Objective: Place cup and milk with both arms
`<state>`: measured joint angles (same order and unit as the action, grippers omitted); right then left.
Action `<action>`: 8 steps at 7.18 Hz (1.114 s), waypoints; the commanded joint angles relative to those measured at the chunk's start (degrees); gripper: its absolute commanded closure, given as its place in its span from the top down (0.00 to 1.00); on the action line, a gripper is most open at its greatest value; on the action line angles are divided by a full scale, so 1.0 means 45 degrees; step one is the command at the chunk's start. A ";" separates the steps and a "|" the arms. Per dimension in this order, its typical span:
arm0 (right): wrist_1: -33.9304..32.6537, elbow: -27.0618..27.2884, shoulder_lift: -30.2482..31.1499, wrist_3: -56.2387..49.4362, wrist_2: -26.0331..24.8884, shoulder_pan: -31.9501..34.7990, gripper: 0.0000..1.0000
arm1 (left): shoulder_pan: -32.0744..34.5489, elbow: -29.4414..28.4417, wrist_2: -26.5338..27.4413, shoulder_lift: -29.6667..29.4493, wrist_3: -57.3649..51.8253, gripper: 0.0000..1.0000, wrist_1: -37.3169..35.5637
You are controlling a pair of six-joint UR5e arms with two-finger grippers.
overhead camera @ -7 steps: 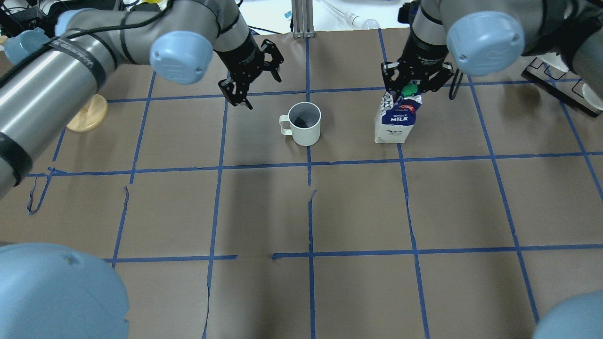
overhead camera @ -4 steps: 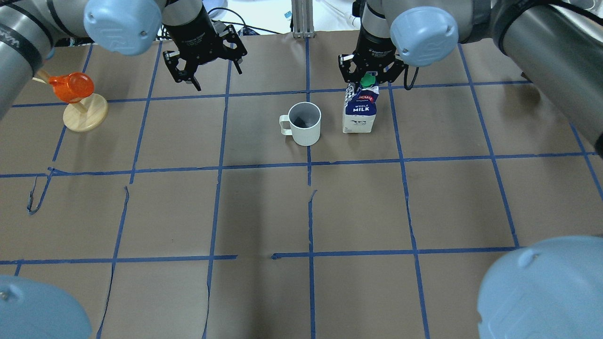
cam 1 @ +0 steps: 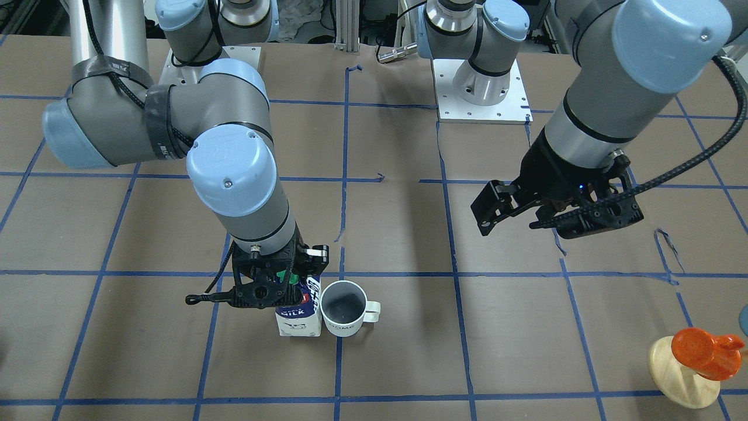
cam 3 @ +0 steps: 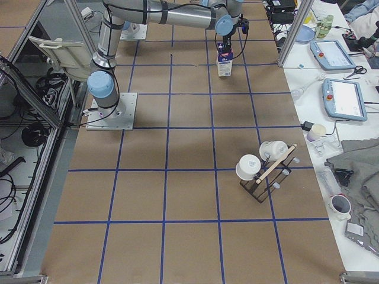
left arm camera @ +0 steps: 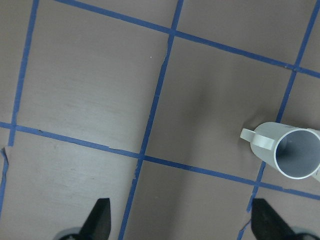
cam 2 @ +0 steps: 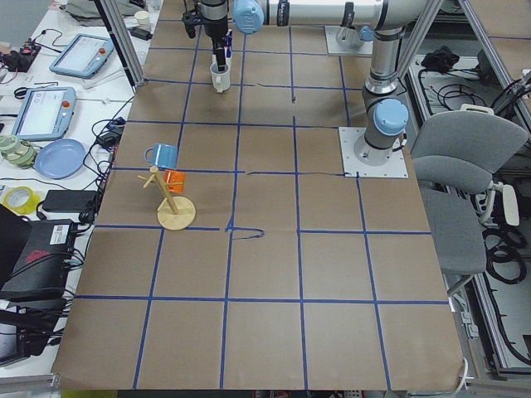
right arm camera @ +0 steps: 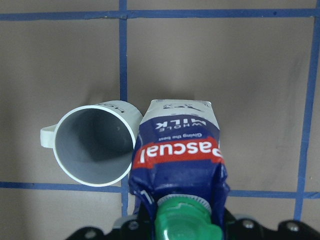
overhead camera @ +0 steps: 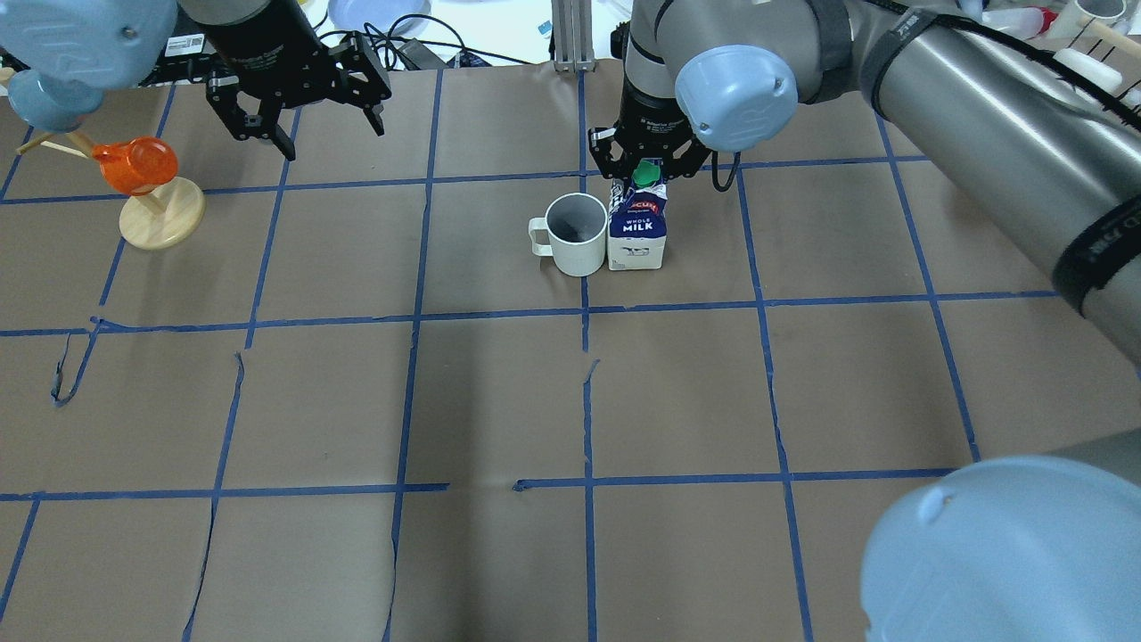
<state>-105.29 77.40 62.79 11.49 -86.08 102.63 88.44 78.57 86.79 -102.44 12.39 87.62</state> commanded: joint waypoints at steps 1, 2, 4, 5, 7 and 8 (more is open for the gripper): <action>-0.0195 0.0065 -0.0106 0.0044 -0.0128 0.0024 0.93 | -0.0258 0.1050 0.0165 0.0846 -0.0234 1.00 0.0021; -0.0195 0.0007 -0.0087 0.0083 -0.0167 -0.0014 1.00 | -0.0142 0.1617 0.0572 0.1450 -0.0157 1.00 0.0001; -0.0041 -0.0053 0.0863 0.0103 -0.0245 -0.0054 1.00 | -0.0141 0.2265 0.0596 0.2410 -0.0234 1.00 0.0020; 0.0193 0.0083 0.1856 0.0045 -0.0226 -0.0112 1.00 | -0.0180 0.2286 0.0577 0.2471 -0.0234 1.00 0.0001; 0.2353 0.0084 0.3518 -0.0228 -0.0323 -0.0637 1.00 | -0.0142 0.2247 0.0596 0.2607 -0.0215 1.00 0.0001; 0.3272 0.0104 0.4145 -0.1370 -0.1175 -0.1084 1.00 | -0.0141 0.2267 0.0596 0.2724 -0.0234 1.00 0.0040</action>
<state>-95.95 77.78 77.43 9.51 -88.35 99.90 87.74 88.69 89.48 -90.78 11.40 87.67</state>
